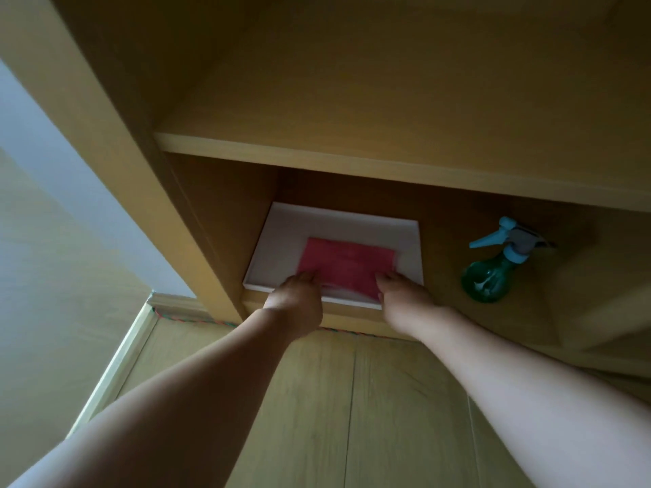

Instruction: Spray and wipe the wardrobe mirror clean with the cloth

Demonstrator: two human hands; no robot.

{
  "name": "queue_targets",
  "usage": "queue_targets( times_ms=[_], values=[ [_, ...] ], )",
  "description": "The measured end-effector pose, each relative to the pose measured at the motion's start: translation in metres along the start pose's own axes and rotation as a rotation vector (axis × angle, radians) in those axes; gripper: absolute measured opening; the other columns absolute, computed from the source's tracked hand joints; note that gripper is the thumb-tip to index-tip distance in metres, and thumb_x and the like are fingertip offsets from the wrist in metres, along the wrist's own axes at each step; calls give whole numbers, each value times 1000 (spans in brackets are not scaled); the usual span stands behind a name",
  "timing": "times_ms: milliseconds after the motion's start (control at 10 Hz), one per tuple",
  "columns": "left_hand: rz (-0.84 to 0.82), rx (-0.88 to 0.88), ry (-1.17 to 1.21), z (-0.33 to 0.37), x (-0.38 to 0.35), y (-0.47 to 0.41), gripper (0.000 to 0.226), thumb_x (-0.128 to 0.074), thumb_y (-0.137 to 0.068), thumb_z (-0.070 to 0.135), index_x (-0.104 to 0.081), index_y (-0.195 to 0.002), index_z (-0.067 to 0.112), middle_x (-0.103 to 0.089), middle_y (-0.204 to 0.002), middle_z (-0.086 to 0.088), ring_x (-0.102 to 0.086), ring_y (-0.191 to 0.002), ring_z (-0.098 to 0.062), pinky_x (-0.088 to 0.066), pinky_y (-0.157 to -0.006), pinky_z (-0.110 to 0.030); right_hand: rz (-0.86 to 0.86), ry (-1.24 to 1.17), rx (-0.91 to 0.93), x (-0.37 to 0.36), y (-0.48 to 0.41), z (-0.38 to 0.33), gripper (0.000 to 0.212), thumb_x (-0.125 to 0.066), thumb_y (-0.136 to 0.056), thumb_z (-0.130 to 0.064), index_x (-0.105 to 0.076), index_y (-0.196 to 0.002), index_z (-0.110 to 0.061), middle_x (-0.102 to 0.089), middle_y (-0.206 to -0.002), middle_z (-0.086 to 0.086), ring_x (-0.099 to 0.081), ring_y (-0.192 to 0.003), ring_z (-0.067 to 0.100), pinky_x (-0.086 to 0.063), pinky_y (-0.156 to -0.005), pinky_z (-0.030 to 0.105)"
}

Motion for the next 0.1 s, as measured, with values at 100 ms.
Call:
queue_targets(
  times_ms=[100],
  values=[
    [-15, -37, 43, 8, 17, 36, 48, -42, -88, 9, -42, -135, 14, -42, -140, -5, -43, -126, -29, -38, -98, -34, -9, -11, 18, 12, 32, -13, 52, -36, -95, -2, -39, -144, -16, -48, -140, 13, -52, -121, 34, -46, -98, 38]
  ],
)
Point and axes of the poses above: each hand's wrist, its own y-axis away from the middle knuckle, its own x-axis out of the back of the hand, z = x × y, the point moved 3 cm from there along -y, towards the middle knuckle
